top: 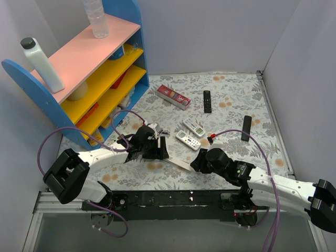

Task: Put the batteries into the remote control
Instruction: Load the battery cover into the remote control.

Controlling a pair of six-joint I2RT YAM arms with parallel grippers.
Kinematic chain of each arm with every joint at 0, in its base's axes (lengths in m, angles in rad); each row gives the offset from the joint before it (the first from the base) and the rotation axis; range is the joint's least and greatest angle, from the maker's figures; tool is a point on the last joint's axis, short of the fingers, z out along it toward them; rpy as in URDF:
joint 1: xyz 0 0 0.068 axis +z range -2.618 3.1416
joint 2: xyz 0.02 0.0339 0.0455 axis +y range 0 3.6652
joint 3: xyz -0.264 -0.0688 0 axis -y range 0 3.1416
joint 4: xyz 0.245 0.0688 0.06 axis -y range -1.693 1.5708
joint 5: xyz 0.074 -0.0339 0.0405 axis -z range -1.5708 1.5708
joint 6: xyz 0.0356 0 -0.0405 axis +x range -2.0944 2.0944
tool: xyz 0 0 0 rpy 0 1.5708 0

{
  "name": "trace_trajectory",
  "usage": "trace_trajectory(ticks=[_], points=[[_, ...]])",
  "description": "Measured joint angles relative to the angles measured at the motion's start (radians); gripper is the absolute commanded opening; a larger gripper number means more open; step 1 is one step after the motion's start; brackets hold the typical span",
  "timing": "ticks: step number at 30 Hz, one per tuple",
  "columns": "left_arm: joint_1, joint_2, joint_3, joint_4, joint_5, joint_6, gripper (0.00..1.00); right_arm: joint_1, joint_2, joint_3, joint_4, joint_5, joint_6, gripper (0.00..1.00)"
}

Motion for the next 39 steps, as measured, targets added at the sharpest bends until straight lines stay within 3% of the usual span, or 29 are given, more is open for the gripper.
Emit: trace_trajectory(ticks=[25, 33, 39], points=[[-0.005, 0.035, 0.000, 0.039, -0.014, 0.000, 0.42, 0.000, 0.088, -0.020, 0.070, -0.045, 0.004, 0.37], [-0.006, 0.041, -0.001, 0.057, -0.010, -0.004, 0.40, 0.000, 0.100, -0.023, 0.077, -0.046, 0.002, 0.22], [-0.006, 0.041, -0.002, 0.060, -0.010, -0.004, 0.41, 0.000, 0.100, -0.023, 0.082, -0.045, -0.006, 0.19]])
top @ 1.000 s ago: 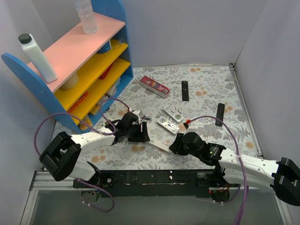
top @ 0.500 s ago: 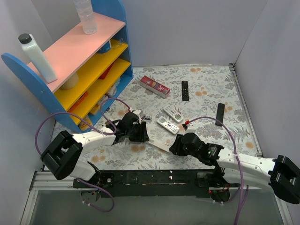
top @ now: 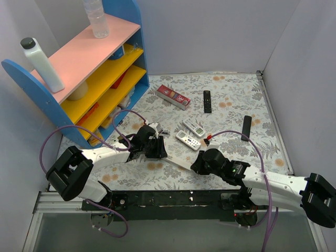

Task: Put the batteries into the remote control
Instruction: Load the battery cover into the remote control.

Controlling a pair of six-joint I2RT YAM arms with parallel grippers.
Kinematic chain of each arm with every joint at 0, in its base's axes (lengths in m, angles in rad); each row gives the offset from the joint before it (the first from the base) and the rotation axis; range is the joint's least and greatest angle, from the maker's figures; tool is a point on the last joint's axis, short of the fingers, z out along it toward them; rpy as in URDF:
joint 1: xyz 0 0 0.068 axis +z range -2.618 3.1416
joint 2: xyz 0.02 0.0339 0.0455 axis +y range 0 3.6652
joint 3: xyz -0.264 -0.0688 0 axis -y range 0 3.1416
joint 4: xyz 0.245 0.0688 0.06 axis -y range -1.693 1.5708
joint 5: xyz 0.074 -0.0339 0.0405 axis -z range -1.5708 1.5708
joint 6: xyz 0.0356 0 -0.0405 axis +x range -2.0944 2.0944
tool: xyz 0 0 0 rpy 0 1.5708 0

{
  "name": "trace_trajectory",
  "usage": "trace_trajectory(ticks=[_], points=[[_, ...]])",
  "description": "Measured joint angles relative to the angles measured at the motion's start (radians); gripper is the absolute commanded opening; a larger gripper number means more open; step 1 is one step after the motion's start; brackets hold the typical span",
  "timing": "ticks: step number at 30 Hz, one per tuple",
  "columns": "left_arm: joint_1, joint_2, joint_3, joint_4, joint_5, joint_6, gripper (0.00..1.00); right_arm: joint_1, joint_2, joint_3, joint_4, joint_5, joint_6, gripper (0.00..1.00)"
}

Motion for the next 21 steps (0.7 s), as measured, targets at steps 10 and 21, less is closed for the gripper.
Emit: trace_trajectory(ticks=[10, 21], points=[[0.000, 0.000, -0.004, 0.001, 0.000, 0.000, 0.47, -0.001, 0.013, 0.023, -0.016, 0.004, -0.028, 0.19], [0.000, -0.001, -0.014, 0.017, 0.003, 0.000, 0.50, -0.025, 0.035, 0.062, -0.046, 0.005, -0.066, 0.19]])
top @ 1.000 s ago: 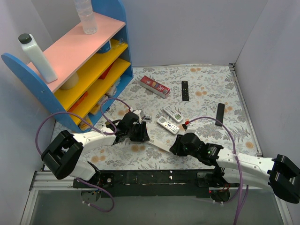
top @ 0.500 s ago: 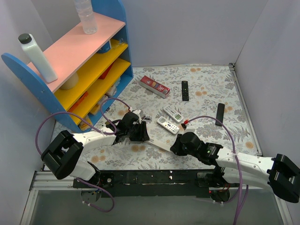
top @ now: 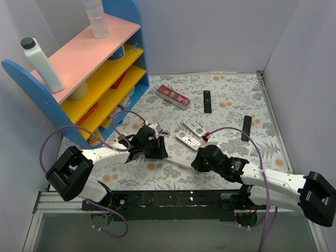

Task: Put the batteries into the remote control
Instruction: Load the battery cover into the remote control.

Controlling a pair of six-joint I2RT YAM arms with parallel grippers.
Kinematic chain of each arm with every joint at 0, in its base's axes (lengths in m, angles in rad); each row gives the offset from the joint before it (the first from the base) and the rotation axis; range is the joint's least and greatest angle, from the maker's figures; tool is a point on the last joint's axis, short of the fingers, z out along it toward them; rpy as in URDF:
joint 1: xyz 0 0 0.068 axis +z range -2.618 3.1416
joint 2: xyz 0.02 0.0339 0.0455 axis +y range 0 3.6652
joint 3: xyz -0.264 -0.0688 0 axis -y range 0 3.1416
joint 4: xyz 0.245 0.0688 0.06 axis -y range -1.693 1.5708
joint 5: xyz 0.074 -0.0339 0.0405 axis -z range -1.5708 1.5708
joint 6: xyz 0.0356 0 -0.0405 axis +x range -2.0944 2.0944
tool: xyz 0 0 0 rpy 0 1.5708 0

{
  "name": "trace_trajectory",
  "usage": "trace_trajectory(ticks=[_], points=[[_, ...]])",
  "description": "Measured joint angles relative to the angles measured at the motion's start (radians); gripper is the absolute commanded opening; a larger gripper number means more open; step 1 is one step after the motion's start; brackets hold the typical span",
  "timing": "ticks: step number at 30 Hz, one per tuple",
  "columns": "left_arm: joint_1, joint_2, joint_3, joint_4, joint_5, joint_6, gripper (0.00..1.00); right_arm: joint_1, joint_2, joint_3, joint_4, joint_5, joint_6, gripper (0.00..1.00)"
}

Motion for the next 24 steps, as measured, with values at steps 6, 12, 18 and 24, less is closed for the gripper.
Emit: trace_trajectory(ticks=[6, 12, 18, 24], points=[[0.000, 0.000, -0.002, 0.005, 0.004, 0.000, 0.46, -0.016, 0.031, 0.011, 0.001, -0.013, -0.013, 0.19], [0.000, -0.001, -0.002, 0.006, 0.006, 0.000, 0.45, -0.033, 0.048, 0.013, 0.012, -0.037, -0.015, 0.20], [0.000, -0.002, -0.002, 0.006, 0.006, -0.002, 0.41, -0.039, 0.048, 0.016, 0.008, -0.068, -0.019, 0.20], [0.001, -0.005, -0.004, 0.008, 0.006, -0.005, 0.40, -0.040, 0.054, 0.020, 0.005, -0.084, -0.031, 0.21]])
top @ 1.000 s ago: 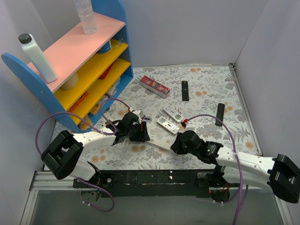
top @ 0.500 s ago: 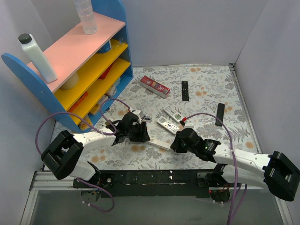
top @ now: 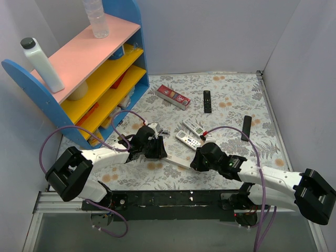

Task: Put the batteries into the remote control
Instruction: Load the battery cover into the remote control.

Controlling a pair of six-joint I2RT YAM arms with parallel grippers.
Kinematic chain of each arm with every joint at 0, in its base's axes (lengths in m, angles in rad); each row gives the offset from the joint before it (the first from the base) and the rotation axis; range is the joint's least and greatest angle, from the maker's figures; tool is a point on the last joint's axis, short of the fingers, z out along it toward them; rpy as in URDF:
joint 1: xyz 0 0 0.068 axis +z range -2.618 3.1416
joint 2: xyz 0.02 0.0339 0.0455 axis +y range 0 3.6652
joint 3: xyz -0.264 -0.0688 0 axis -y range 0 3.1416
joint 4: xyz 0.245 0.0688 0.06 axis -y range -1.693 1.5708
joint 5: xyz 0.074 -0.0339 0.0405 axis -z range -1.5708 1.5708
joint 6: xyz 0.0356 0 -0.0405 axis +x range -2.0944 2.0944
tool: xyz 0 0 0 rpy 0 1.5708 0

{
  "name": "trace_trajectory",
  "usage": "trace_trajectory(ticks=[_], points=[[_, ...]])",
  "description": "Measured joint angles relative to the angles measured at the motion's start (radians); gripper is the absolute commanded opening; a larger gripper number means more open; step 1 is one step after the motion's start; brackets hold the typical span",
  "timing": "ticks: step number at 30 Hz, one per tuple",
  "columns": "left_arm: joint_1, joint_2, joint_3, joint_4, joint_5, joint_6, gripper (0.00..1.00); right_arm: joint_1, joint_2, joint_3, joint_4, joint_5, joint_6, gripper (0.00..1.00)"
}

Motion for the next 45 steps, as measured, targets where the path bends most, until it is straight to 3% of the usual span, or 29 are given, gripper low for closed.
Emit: trace_trajectory(ticks=[17, 35, 45], points=[[0.005, -0.015, -0.015, 0.003, -0.002, -0.015, 0.44, -0.008, 0.056, 0.043, -0.009, -0.020, -0.032, 0.23], [0.006, -0.027, -0.048, 0.044, -0.004, -0.044, 0.24, -0.007, 0.059, 0.045, 0.002, -0.067, -0.032, 0.34], [0.006, -0.042, -0.063, 0.050, 0.000, -0.068, 0.24, -0.006, 0.030, 0.036, 0.002, -0.032, -0.018, 0.34]])
